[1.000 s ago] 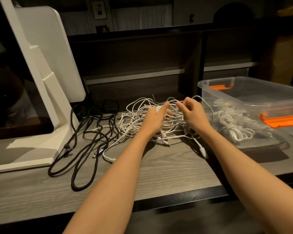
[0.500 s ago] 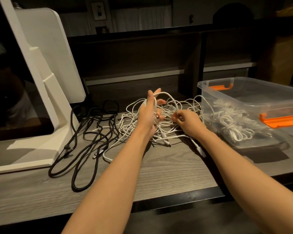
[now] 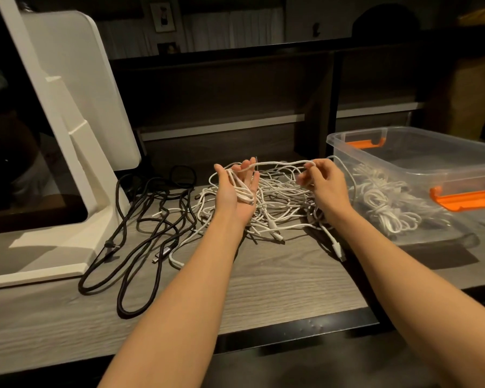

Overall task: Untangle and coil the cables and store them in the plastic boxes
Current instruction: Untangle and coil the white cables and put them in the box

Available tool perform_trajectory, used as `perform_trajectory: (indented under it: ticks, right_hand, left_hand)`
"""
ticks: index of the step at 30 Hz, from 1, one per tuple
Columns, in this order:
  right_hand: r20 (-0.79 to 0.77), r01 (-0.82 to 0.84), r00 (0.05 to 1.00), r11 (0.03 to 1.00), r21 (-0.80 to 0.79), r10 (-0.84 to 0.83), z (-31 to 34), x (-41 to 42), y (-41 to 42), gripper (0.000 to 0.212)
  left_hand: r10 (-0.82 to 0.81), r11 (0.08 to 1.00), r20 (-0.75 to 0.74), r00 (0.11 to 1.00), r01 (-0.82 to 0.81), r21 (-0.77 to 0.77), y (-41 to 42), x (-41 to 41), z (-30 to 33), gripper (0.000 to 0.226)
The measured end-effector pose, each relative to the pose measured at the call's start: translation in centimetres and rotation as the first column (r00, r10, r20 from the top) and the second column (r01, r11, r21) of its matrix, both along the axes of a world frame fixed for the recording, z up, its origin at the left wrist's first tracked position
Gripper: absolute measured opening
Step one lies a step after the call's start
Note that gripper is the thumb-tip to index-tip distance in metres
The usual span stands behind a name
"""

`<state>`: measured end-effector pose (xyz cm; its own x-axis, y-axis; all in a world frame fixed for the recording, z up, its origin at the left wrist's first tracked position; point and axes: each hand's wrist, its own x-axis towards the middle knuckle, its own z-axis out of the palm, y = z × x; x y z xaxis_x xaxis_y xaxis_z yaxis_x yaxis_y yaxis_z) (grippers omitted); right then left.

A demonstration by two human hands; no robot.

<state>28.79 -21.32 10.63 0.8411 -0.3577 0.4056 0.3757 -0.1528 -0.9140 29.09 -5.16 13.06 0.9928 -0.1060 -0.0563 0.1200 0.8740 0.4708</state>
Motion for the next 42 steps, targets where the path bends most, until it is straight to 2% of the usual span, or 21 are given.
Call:
perform_trajectory:
  ticks: [2,5,8,10,11,13,14,16,20,22,26,28,30,32,34,36,39,40,42]
  right_hand:
    - [0.052,0.001,0.999,1.000,0.020,-0.002,0.1,-0.2,0.1,0.007]
    - [0.094,0.073,0.993,0.993,-0.089,-0.064,0.2,-0.3,0.2,0.006]
    - [0.118,0.074,0.991,0.993,-0.088,-0.063,0.5,-0.8,0.3,0.020]
    - [0.103,-0.056,0.993,0.997,-0.052,0.061,0.9,-1.3,0.7,0.030]
    - [0.078,-0.159,0.984,0.987,-0.029,0.161,1.1,-1.5,1.0,0.036]
    - [0.037,-0.342,0.939,0.940,-0.004,0.342,1.4,-2.0,1.7,0.043]
    - [0.033,-0.401,0.916,0.916,0.014,0.400,1.5,-2.1,2.0,0.044]
    - [0.047,-0.471,0.882,0.878,0.084,0.469,1.9,-2.1,1.9,0.038]
    - [0.043,-0.590,0.799,0.769,0.247,0.599,2.4,-2.6,1.0,0.025]
    - [0.052,-0.620,0.774,0.739,0.266,0.631,2.2,-2.4,0.9,0.023]
    - [-0.009,-0.465,0.879,0.863,0.198,0.476,1.7,-1.3,1.0,0.030]
    - [-0.026,-0.396,0.914,0.903,0.166,0.405,1.4,-1.0,0.8,0.032]
    - [-0.021,-0.338,0.938,0.928,0.156,0.345,1.0,-0.9,0.6,0.031]
    - [-0.022,-0.284,0.957,0.952,0.110,0.288,0.8,-0.8,0.3,0.034]
    - [-0.069,-0.260,0.964,0.965,-0.033,0.257,0.7,-0.9,-0.2,0.040]
    - [-0.128,-0.329,0.941,0.936,-0.126,0.313,0.7,-1.1,-0.4,0.038]
    - [-0.194,-0.429,0.898,0.881,-0.199,0.394,0.5,-1.4,0.2,0.025]
    - [-0.221,-0.421,0.902,0.870,-0.255,0.371,0.4,-1.3,0.3,0.022]
    - [-0.256,-0.368,0.922,0.862,-0.347,0.291,0.2,-1.1,0.4,0.017]
  left_hand:
    - [-0.007,0.997,-0.026,1.000,0.005,-0.071,0.0,-0.2,0.2,0.052]
    - [-0.068,0.993,-0.049,0.996,0.063,-0.103,0.1,-0.2,0.2,0.057]
    - [-0.081,0.986,-0.055,0.995,0.088,0.140,0.2,0.2,0.2,0.056]
    - [-0.086,0.925,-0.011,0.996,0.084,0.372,0.2,0.2,0.3,0.052]
    - [-0.096,0.854,0.033,0.995,0.066,0.516,0.1,0.1,0.2,0.051]
    - [-0.140,0.627,0.125,0.982,-0.010,0.779,-0.4,-0.2,0.1,0.052]
    - [-0.175,0.508,0.162,0.971,-0.052,0.860,-0.6,-0.5,0.1,0.055]
    - [-0.257,0.341,0.196,0.946,-0.101,0.935,-1.1,-1.0,0.2,0.062]
    - [-0.398,0.135,0.174,0.901,-0.130,0.982,-1.5,-1.3,0.1,0.071]
    - [-0.495,0.149,0.137,0.858,-0.072,0.986,-1.6,-1.4,0.0,0.076]
    - [-0.609,0.219,0.048,0.792,0.109,0.970,-1.3,-1.8,0.6,0.077]
    - [-0.640,0.255,0.055,0.767,0.144,0.956,-1.0,-1.7,0.6,0.065]
    - [-0.637,0.265,0.100,0.765,0.094,0.960,-0.9,-1.5,0.6,0.044]
    - [-0.584,0.305,0.137,0.800,0.060,0.950,-0.7,-1.2,0.5,0.037]
    - [-0.460,0.407,0.162,0.873,0.045,0.913,-0.4,-0.9,0.5,0.042]
    - [-0.292,0.496,0.186,0.938,-0.018,0.868,-0.3,-0.7,0.2,0.043]
    - [-0.058,0.532,0.213,0.975,-0.150,0.833,-0.5,-0.2,-0.6,0.043]
    - [-0.030,0.573,0.217,0.976,-0.161,0.803,-0.6,-0.1,-0.7,0.043]
    - [-0.072,0.725,0.212,0.975,-0.095,0.682,-0.7,-0.3,-0.6,0.041]
